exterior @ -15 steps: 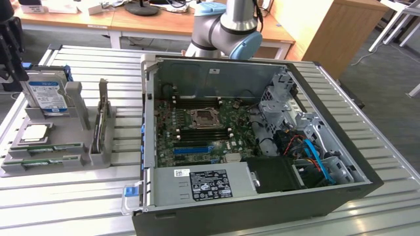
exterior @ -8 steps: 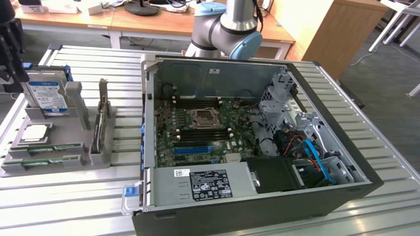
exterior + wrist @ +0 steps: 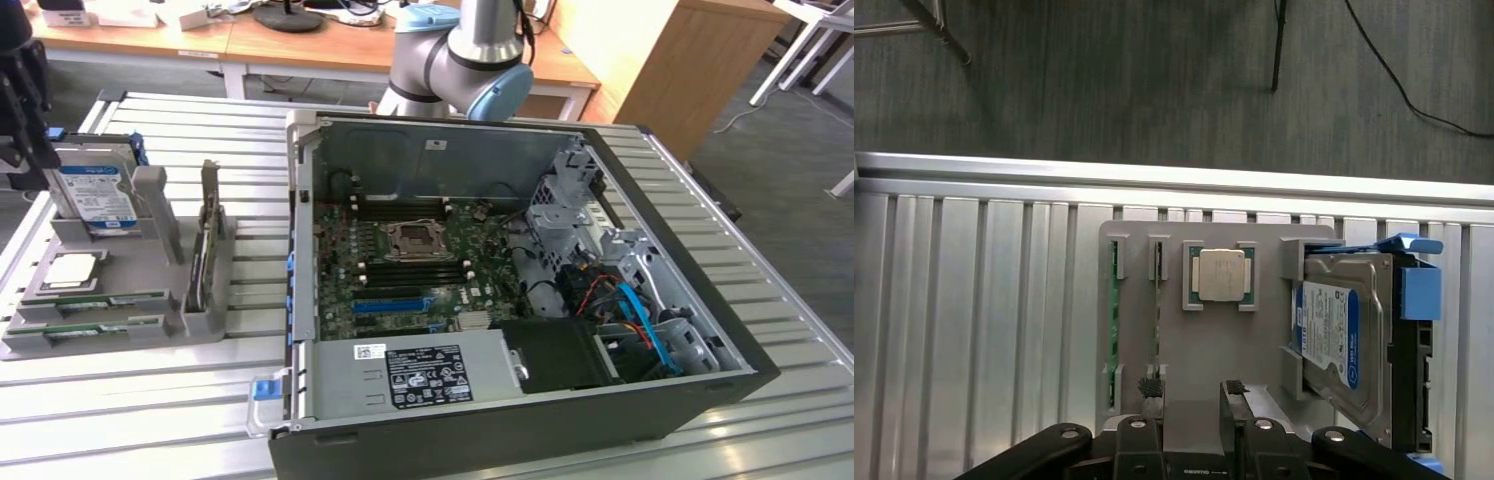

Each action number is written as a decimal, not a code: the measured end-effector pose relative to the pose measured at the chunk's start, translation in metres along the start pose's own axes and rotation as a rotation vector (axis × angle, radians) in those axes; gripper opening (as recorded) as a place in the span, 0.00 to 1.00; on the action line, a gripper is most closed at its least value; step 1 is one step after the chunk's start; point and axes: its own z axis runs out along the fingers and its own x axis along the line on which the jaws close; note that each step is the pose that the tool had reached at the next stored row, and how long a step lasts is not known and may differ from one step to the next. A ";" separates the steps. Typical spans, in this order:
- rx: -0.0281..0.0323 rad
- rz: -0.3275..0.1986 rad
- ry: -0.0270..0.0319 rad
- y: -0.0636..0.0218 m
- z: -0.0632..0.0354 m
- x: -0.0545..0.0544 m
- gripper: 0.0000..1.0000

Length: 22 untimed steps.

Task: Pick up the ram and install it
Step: 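Pick up the ram and move it above insertion slot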

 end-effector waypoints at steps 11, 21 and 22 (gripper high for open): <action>0.0002 0.000 -0.0001 -0.0002 0.0048 0.000 0.36; 0.0001 0.000 0.0000 -0.0004 0.0090 0.000 0.36; 0.0000 0.000 -0.0001 -0.0004 0.0093 0.000 0.36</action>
